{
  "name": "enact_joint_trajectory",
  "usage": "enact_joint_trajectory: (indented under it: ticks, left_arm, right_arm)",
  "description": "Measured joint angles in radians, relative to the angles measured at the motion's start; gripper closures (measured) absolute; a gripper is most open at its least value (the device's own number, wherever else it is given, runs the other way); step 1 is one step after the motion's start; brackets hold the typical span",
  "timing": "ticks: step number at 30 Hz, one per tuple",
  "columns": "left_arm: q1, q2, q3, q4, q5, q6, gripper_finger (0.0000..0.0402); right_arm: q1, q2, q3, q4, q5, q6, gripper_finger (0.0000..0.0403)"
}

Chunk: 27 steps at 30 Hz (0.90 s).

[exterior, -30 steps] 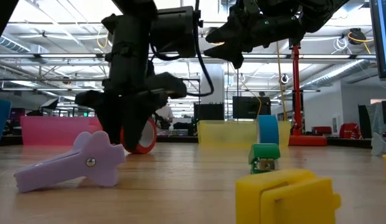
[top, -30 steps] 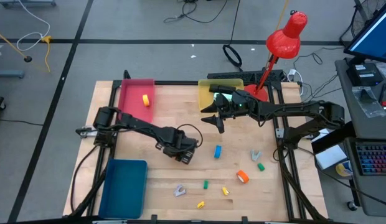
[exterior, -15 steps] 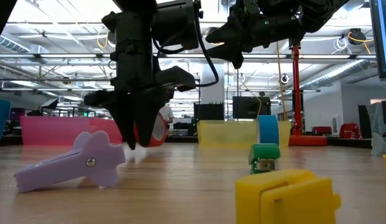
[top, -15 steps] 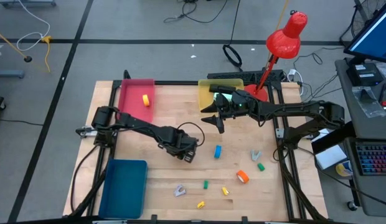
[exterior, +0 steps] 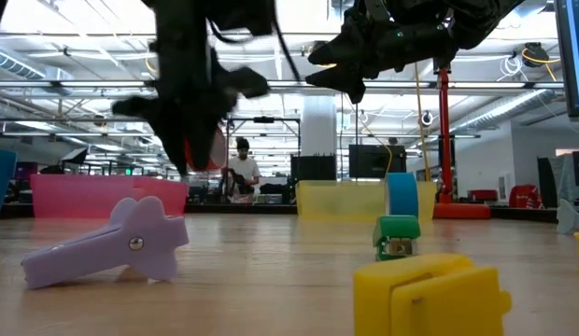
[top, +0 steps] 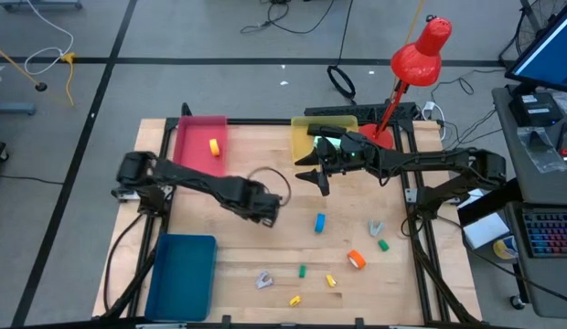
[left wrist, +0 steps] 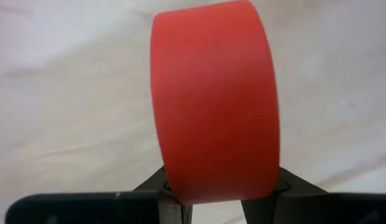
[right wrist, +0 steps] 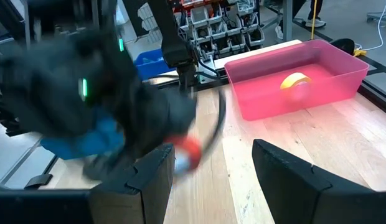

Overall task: Pick and place Stapler, Stapler remover, tape
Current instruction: Put the orange tape into the pink bin

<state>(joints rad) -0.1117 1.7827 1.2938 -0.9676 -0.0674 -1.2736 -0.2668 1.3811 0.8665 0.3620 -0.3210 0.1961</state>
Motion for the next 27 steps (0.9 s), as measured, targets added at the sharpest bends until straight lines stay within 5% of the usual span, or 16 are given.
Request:
enact_joint_trajectory:
  ticks: [8,15,27]
  left_arm:
    - [0.047,-0.218,0.0,-0.311,-0.241,-0.2,0.0309]
    - [0.178,-0.28,0.0,-0.58,-0.344,-0.335,0.0309]
    - [0.647,-0.27,-0.04,-0.596,-0.294,0.006,0.0309]
  right_arm:
    - [0.0,0.0,0.0,0.001,0.0,0.0,0.0195]
    - [0.0,0.0,0.0,0.002,0.0,0.0,0.0195]
    - [0.0,0.0,0.0,0.002,-0.002,0.0,0.0195]
